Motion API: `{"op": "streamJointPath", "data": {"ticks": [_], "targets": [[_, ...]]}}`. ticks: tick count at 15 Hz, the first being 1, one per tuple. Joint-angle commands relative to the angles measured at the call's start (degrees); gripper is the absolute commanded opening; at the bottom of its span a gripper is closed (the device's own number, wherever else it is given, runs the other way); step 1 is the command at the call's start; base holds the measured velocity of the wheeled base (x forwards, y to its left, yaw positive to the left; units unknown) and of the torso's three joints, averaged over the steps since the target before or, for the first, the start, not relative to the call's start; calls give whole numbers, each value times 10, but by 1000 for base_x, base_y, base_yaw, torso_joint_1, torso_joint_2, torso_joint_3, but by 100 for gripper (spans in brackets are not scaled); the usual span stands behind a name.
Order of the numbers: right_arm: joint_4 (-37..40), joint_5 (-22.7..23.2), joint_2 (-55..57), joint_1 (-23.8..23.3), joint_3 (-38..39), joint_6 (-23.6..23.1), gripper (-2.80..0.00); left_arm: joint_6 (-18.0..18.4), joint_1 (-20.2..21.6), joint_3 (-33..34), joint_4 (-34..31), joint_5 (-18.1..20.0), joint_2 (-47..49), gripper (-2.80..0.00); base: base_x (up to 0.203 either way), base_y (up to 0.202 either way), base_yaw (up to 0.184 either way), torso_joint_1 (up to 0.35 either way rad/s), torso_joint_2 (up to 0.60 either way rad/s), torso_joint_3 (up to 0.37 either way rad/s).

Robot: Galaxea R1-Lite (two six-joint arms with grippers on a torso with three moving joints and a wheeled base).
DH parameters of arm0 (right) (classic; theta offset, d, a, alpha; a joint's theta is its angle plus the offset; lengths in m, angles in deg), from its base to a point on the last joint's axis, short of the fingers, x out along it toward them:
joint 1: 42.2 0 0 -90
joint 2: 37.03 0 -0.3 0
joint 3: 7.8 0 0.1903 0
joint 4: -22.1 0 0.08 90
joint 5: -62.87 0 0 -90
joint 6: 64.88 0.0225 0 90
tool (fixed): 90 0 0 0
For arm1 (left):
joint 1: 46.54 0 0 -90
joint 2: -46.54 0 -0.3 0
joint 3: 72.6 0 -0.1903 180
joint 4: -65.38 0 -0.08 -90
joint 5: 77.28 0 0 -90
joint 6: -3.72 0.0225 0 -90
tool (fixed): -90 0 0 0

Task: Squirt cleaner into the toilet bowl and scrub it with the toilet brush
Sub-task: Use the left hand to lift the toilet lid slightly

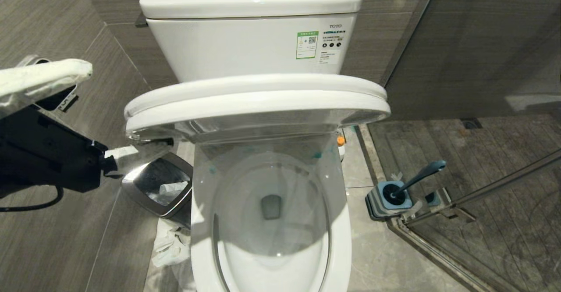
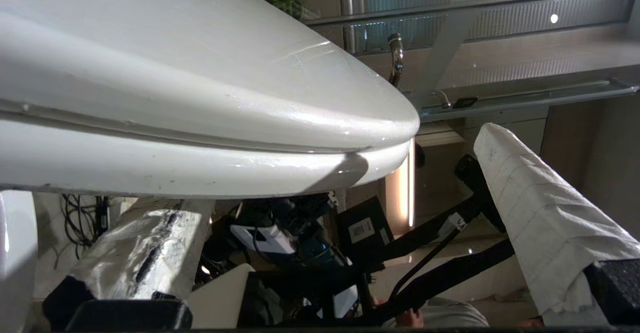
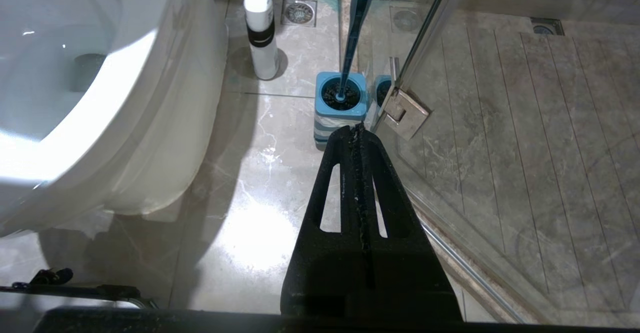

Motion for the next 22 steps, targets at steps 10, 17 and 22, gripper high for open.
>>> {"op": "streamJointPath", "data": {"ticks": [10, 17, 22], "targets": [[0, 0, 1, 0, 0, 0, -280, -2, 12, -117, 5, -13, 55, 0, 0, 0, 0, 0, 0, 0], [0, 0, 1, 0, 0, 0, -280, 20, 26, -207, 7, -36, 117, 0, 0, 0, 0, 0, 0, 0], [0, 0, 1, 0, 0, 0, -280, 47, 28, -266, 6, -39, 163, 0, 0, 0, 0, 0, 0, 0]]}}
